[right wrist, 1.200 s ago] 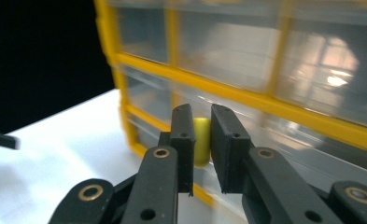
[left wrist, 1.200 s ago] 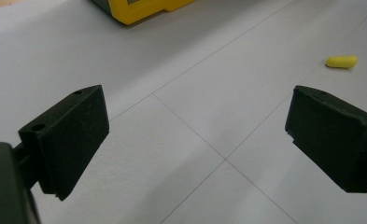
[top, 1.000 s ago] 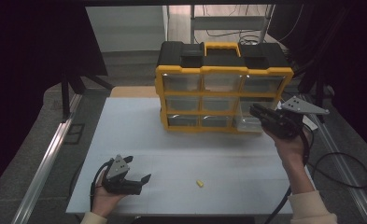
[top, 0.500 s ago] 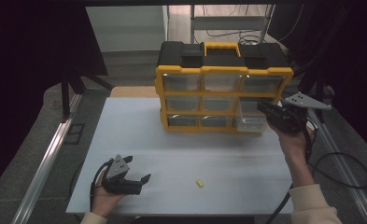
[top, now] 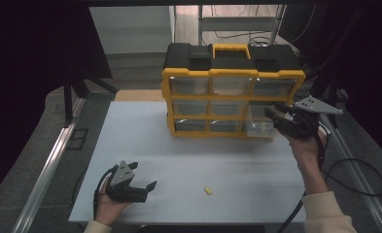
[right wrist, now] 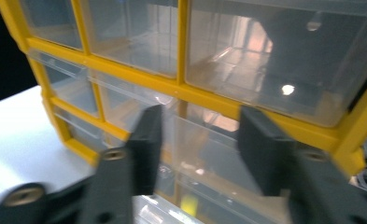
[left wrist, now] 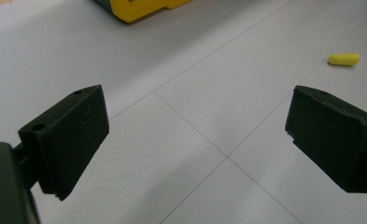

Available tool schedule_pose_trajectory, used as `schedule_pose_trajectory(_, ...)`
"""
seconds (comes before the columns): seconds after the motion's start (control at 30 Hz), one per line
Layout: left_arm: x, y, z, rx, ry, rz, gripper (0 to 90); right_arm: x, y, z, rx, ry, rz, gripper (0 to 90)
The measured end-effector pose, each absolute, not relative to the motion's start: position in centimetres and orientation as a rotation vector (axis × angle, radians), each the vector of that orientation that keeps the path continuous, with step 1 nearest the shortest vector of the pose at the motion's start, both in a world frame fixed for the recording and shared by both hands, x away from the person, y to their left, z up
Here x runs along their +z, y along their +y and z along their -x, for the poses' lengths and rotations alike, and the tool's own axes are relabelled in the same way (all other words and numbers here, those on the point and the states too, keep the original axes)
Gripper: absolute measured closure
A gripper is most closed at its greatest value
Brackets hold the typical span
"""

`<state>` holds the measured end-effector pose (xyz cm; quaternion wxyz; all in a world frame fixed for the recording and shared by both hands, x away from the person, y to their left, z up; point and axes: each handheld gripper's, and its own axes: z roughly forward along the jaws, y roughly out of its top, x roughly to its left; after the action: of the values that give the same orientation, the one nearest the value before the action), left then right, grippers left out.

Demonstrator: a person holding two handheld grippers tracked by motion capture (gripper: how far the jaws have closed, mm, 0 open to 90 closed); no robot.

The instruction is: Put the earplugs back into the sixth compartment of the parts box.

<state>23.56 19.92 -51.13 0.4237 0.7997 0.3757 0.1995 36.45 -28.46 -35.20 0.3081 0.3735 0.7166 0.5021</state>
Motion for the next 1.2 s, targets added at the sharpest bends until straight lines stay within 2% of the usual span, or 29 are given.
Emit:
schedule_pose_trajectory(0.13,-51.2,19.9,-23.6,0.497,0.941,-2.002,6.0,-35.1,-27.8,-35.8,1.315,1.898,-0.991,31.0)
schedule_pose_trajectory(0.2,-51.2,19.9,-23.5,0.498,0.94,-2.003,6.0,-35.1,-27.6,-35.4,1.305,1.911,-0.985,28.4)
schedule_pose_trajectory(0.87,-51.2,19.8,-23.5,0.5,0.935,-2.006,6.0,-36.6,-25.9,-30.5,1.413,2.096,-0.891,25.5)
schedule_pose_trajectory(1.2,-51.2,19.8,-23.5,0.502,0.932,-2.007,6.1,-39.1,-23.2,-29.4,1.389,2.245,-0.839,23.2)
